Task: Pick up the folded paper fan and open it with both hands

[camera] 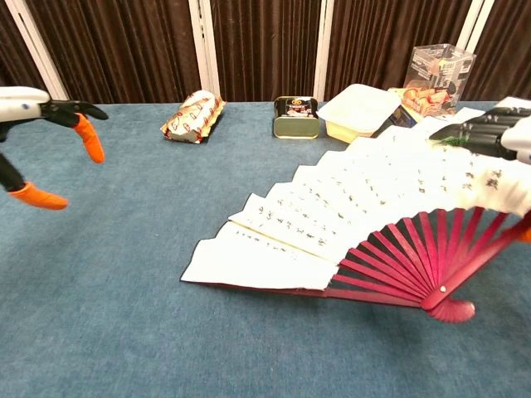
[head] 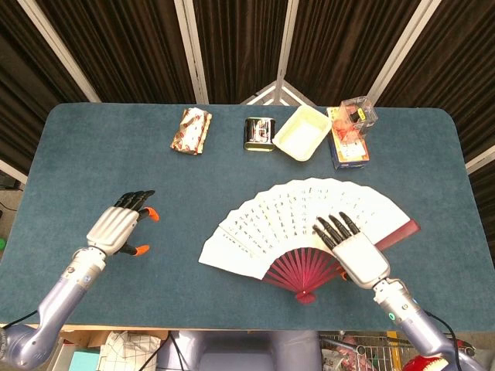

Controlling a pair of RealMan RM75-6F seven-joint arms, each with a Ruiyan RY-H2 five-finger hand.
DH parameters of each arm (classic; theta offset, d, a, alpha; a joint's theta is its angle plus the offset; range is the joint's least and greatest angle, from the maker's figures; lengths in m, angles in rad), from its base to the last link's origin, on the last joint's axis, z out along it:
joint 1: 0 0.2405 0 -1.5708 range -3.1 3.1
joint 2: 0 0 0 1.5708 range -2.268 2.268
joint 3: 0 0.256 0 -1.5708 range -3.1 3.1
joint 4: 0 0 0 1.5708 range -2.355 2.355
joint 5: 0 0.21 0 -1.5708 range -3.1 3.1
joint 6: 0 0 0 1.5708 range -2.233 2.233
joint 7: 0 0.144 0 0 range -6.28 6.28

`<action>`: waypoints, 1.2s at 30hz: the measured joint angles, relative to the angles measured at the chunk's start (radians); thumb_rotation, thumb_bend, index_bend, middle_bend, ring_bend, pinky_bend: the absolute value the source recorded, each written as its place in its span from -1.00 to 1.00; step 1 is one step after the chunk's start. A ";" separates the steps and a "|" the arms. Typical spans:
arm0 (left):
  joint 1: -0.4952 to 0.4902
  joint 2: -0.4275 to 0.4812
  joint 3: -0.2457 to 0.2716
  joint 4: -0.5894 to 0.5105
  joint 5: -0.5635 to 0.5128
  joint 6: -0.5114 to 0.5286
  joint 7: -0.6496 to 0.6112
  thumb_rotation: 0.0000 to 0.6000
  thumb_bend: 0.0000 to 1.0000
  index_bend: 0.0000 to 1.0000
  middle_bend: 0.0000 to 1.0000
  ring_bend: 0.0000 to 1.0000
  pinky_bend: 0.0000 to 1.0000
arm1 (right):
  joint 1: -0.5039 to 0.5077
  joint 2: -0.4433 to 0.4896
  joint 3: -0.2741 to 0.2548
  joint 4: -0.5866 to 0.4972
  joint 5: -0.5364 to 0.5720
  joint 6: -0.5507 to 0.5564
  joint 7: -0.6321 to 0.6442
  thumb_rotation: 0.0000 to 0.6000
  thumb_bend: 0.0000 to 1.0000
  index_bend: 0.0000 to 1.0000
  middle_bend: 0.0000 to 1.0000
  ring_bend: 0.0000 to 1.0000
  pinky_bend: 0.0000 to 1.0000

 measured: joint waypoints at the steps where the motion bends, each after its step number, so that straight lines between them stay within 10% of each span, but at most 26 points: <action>1: 0.008 0.012 0.003 -0.004 0.011 -0.002 -0.017 1.00 -0.67 -0.51 -1.00 -1.00 -1.00 | -0.005 0.001 -0.004 -0.011 0.002 0.000 -0.013 1.00 -0.48 -1.00 -1.00 -1.00 -1.00; 16: 0.163 0.141 0.075 -0.035 0.285 0.134 -0.186 1.00 -0.73 -0.83 -1.00 -1.00 -1.00 | -0.080 0.036 -0.054 -0.017 0.037 0.016 -0.315 1.00 -0.58 -1.00 -1.00 -1.00 -1.00; 36: 0.432 0.170 0.203 0.083 0.501 0.408 -0.219 1.00 -0.79 -1.00 -1.00 -1.00 -1.00 | -0.198 0.086 -0.081 -0.005 0.021 0.119 -0.089 1.00 -0.61 -1.00 -1.00 -1.00 -1.00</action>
